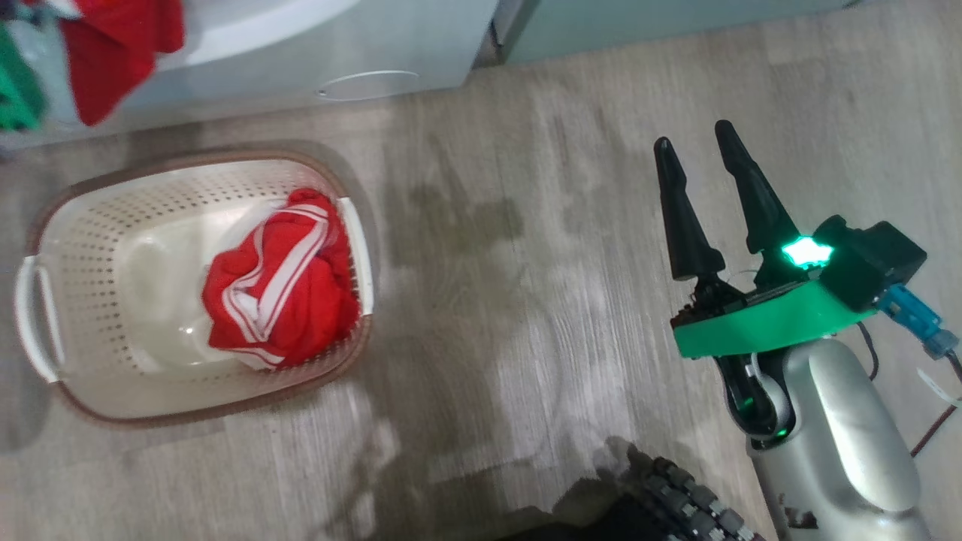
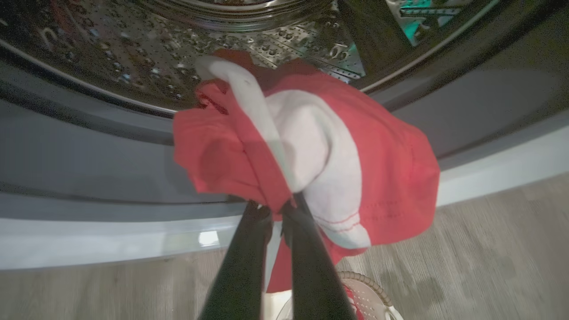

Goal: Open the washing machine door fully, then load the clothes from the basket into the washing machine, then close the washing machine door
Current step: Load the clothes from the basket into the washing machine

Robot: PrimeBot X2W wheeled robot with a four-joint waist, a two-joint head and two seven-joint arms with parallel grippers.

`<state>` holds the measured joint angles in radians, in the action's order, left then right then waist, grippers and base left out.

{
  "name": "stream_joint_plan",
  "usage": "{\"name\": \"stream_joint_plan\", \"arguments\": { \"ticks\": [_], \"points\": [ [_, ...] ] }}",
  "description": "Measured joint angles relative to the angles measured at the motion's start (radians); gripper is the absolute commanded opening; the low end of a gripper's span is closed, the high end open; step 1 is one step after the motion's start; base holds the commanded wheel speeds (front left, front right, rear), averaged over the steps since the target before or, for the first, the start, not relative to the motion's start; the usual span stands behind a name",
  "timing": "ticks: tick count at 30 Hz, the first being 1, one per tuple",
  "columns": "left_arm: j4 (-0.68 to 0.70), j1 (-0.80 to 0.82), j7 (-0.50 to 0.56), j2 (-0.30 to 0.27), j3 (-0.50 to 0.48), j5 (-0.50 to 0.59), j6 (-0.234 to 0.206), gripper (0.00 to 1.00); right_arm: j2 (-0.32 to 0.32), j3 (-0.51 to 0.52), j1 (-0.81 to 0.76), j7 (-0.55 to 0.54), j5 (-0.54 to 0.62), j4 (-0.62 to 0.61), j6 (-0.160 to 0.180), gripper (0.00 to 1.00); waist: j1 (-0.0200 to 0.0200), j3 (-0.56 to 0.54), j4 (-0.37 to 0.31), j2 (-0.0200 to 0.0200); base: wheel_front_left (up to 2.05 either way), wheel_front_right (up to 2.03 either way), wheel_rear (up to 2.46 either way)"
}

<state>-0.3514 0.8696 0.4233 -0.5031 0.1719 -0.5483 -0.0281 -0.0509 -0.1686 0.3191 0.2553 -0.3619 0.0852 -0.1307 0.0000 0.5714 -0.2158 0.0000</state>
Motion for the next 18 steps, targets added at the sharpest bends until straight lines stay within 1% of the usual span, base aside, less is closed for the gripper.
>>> {"name": "stream_joint_plan", "arguments": {
  "ticks": [3, 6, 9, 14, 18],
  "points": [
    [0.002, 0.044, 0.044, -0.032, -0.027, 0.0, -0.033, 0.0, 0.0, -0.008, 0.005, 0.0, -0.026, -0.004, 0.0, 1.0, 0.0, 0.017, -0.029, 0.0, 0.0, 0.0, 0.0],
    [-0.013, 0.105, 0.077, -0.053, -0.049, -0.006, -0.05, 0.0, 0.0, -0.018, 0.014, 0.0, -0.047, -0.013, 0.0, 1.0, 0.0, 0.037, -0.063, 0.0, 0.0, 0.0, 0.0],
    [-0.041, 0.16, 0.086, -0.076, -0.061, -0.004, -0.069, 0.0, 0.0, -0.028, 0.023, 0.0, -0.071, -0.023, 0.0, 1.0, 0.0001, 0.06, -0.099, 0.0, 0.0, 0.0, 0.0],
    [-0.097, 0.246, 0.086, -0.127, -0.079, 0.014, -0.074, 0.0, 0.0, -0.048, 0.023, 0.0, -0.106, -0.036, 0.0, 1.0, 0.0001, 0.103, -0.16, 0.0, 0.0, 0.0, 0.0],
    [-0.132, 0.31, 0.085, -0.14, -0.1, 0.014, -0.086, 0.0, 0.0, -0.065, 0.023, 0.0, -0.128, -0.05, 0.0, 1.0, 0.0001, 0.141, -0.201, 0.0, 0.0, 0.0, 0.0]
  ]
}}
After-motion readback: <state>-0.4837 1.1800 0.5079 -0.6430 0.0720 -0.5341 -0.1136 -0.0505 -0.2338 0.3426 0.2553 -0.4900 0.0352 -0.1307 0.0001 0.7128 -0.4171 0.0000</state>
